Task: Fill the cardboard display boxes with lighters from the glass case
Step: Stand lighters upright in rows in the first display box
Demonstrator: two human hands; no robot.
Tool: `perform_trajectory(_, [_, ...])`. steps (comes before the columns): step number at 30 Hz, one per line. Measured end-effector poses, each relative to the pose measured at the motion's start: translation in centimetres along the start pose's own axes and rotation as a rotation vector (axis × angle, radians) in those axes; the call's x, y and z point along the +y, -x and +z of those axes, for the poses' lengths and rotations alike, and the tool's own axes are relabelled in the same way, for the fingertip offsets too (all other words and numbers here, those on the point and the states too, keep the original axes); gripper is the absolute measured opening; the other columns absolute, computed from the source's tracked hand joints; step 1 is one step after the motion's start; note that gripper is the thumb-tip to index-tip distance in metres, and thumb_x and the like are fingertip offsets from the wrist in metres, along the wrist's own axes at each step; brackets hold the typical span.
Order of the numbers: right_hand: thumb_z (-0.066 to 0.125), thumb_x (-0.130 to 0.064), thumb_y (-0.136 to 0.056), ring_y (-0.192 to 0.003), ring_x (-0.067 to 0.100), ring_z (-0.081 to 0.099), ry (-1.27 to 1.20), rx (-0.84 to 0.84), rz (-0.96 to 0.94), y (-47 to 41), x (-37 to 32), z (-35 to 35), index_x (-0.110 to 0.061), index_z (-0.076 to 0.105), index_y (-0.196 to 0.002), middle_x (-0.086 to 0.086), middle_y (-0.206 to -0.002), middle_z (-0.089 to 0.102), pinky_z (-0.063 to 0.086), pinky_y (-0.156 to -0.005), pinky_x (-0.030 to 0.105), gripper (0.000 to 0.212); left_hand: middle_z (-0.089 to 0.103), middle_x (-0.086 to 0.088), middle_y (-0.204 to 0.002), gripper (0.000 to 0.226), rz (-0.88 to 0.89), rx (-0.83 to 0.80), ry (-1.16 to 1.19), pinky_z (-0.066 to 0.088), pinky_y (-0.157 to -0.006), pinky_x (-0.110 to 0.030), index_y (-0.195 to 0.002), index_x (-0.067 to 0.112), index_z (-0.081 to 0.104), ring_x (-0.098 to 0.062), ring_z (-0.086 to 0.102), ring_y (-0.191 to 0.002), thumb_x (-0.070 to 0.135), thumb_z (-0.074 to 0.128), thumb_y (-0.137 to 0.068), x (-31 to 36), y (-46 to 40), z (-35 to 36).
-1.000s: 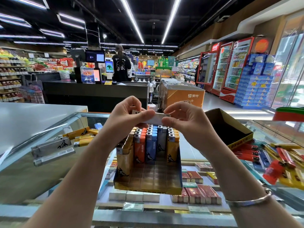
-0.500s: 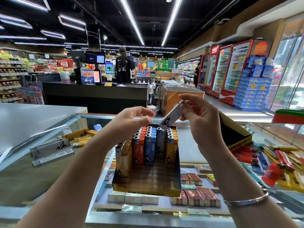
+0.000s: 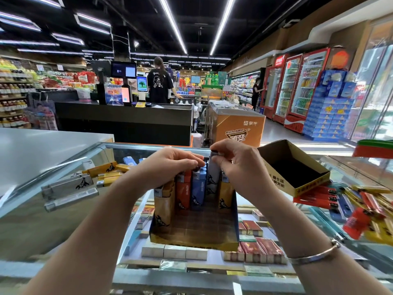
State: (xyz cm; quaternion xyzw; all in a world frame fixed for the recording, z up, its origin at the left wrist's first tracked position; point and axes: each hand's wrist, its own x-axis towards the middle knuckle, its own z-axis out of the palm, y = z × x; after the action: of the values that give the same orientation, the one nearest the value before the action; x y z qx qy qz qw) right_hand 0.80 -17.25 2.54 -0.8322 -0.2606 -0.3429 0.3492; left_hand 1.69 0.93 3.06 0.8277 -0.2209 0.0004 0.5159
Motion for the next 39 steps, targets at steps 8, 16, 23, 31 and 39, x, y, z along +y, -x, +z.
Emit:
perform_trajectory(8, [0.070, -0.007, -0.079, -0.087, 0.012, 0.052, 0.125, -0.078, 0.028, 0.0, 0.2, 0.7, -0.010, 0.072, -0.092, 0.001, -0.089, 0.066, 0.039, -0.075, 0.020, 0.014, 0.071, 0.004, -0.101, 0.021, -0.068, 0.015, 0.033, 0.054, -0.066, -0.016, -0.092, 0.027, 0.073, -0.007, 0.067, -0.085, 0.021, 0.053, -0.093, 0.1, 0.1, -0.1])
perform_trajectory(16, [0.070, -0.015, -0.081, -0.093, 0.006, 0.033, 0.215, -0.134, 0.059, 0.3, 0.9, 1.1, -0.018, 0.072, -0.088, -0.009, -0.094, 0.055, 0.029, -0.081, 0.032, 0.008, 0.072, 0.008, -0.089, 0.023, -0.086, 0.015, 0.038, 0.052, -0.058, -0.014, -0.086, 0.031, 0.073, -0.004, 0.068, -0.077, 0.024, 0.053, -0.093, 0.1, 0.2, -0.1])
perform_trajectory(23, [0.066, -0.016, -0.081, -0.102, 0.008, 0.042, 0.020, -0.233, 0.150, 0.5, 1.3, 1.1, -0.024, 0.053, -0.095, -0.009, -0.102, 0.052, 0.031, -0.077, 0.010, 0.021, 0.071, 0.011, -0.090, 0.019, -0.003, 0.216, 0.186, 0.050, -0.066, -0.016, -0.094, 0.026, 0.068, 0.000, 0.066, -0.081, 0.016, 0.052, -0.092, -0.3, 0.2, -0.5])
perform_trajectory(31, [0.062, -0.008, -0.081, -0.092, 0.010, 0.044, -0.020, -0.230, 0.175, 0.7, 1.3, 2.0, -0.018, 0.047, -0.096, -0.008, -0.091, 0.048, 0.035, -0.068, 0.006, 0.023, 0.065, 0.012, -0.091, 0.028, 0.137, 0.580, -0.019, 0.045, -0.056, -0.006, -0.093, 0.028, 0.063, -0.012, 0.060, -0.080, 0.003, 0.049, -0.092, -1.4, 0.3, -1.8])
perform_trajectory(39, [0.061, -0.003, -0.080, -0.090, 0.011, 0.042, -0.035, -0.192, 0.157, 0.8, 1.1, 2.3, -0.016, 0.048, -0.094, -0.012, -0.085, 0.044, 0.032, -0.069, 0.000, 0.023, 0.066, -0.008, -0.089, 0.029, 0.031, 0.701, -0.571, 0.038, -0.048, -0.023, -0.108, 0.017, 0.063, -0.004, 0.044, -0.048, 0.001, 0.051, -0.087, -5.4, 4.0, -4.8])
